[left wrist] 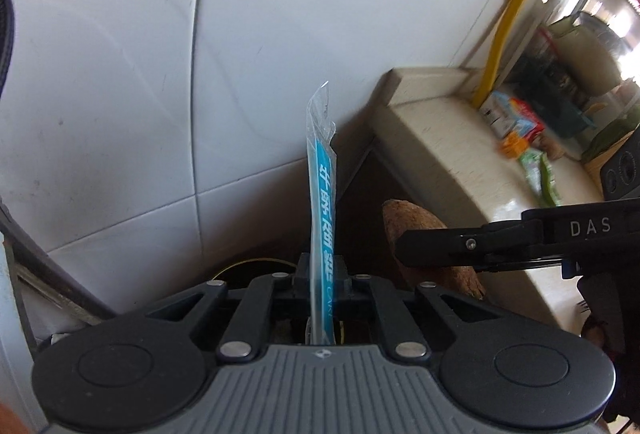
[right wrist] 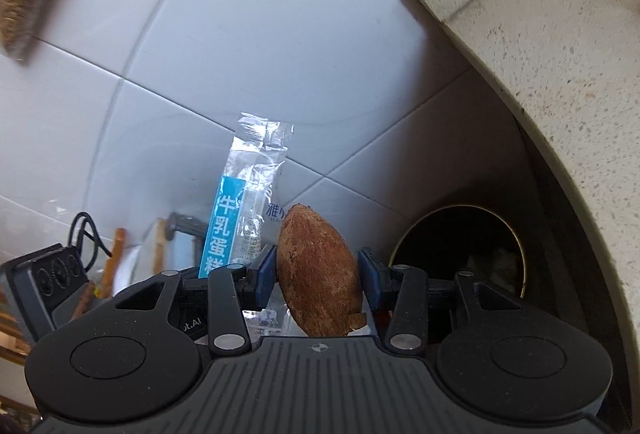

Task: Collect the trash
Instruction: 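Open both grippers to drop the bag and sweet potato into the bin, then raise both open tools from the bin back over the counter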

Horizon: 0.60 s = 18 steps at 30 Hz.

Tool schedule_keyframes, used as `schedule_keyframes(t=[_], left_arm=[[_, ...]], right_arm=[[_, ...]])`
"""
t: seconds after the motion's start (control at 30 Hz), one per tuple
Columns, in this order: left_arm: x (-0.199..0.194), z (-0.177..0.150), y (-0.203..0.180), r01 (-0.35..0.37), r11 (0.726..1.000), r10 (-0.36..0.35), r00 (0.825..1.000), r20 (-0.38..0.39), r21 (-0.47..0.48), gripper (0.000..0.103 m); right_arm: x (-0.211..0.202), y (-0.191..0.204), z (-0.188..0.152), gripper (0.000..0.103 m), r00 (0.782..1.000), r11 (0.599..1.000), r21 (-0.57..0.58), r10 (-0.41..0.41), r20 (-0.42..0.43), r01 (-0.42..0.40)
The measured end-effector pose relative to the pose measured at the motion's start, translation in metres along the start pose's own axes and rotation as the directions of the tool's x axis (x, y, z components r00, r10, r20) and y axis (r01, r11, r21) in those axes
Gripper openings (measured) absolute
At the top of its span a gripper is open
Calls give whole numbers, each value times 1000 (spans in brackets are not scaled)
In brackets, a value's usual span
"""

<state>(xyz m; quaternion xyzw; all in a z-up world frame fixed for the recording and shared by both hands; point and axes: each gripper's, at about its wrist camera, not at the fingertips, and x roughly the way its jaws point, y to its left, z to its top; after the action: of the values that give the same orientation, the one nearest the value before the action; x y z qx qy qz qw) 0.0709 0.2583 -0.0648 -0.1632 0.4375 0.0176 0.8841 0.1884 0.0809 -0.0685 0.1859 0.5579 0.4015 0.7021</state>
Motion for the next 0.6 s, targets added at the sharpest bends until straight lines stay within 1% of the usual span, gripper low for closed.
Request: schedule_keyframes(t=[0.03,0.07,0.1,0.13,0.17,0.27,0.33,0.4,0.43,0.53,0.6], left_arm=[[2,-1,3,-8,1000,7,1000,-6,-2,15],[4,0,6,-16,1000,16,1000,-8,-5,23],[6,0,8,-24,1000,24,1000,-9,-8,28],[10,0,10,-33,999,32,999,-14,-10,40],[13,1,12,-41,999,41,999,-19,-15,44],[16,-1,16,-46,998,45,999,-27,-32,44],[14,-4,16,-41,998,40,999,-29,-50,44],[9,-6,13,-36,998,34,999,-33,-59,44],[3,-7,12,-35,997,33,999,-31,-65,44],[-19,-13,5,-6,997,7,1000,10,-77,45],[-33,-18,1,7,994,-3,999,38,-113,48]], right_arm=[[4,-1,1,56,1000,1000,7,-4,-4,4],[8,-3,1,56,1000,1000,14,-7,-2,7],[11,-4,1,57,1000,1000,20,-3,2,3],[14,-5,2,57,1000,1000,26,1,2,-1],[17,-5,3,58,1000,1000,31,-2,1,2],[21,-6,3,58,1000,999,31,-26,5,25],[19,-5,-1,59,1000,999,38,-19,-1,19],[16,-4,-4,65,1000,999,48,-19,2,19],[15,-7,-3,66,1000,998,55,-13,0,13],[2,-4,-10,67,1000,998,66,22,5,-22],[-9,0,-14,72,999,997,62,39,17,-40]])
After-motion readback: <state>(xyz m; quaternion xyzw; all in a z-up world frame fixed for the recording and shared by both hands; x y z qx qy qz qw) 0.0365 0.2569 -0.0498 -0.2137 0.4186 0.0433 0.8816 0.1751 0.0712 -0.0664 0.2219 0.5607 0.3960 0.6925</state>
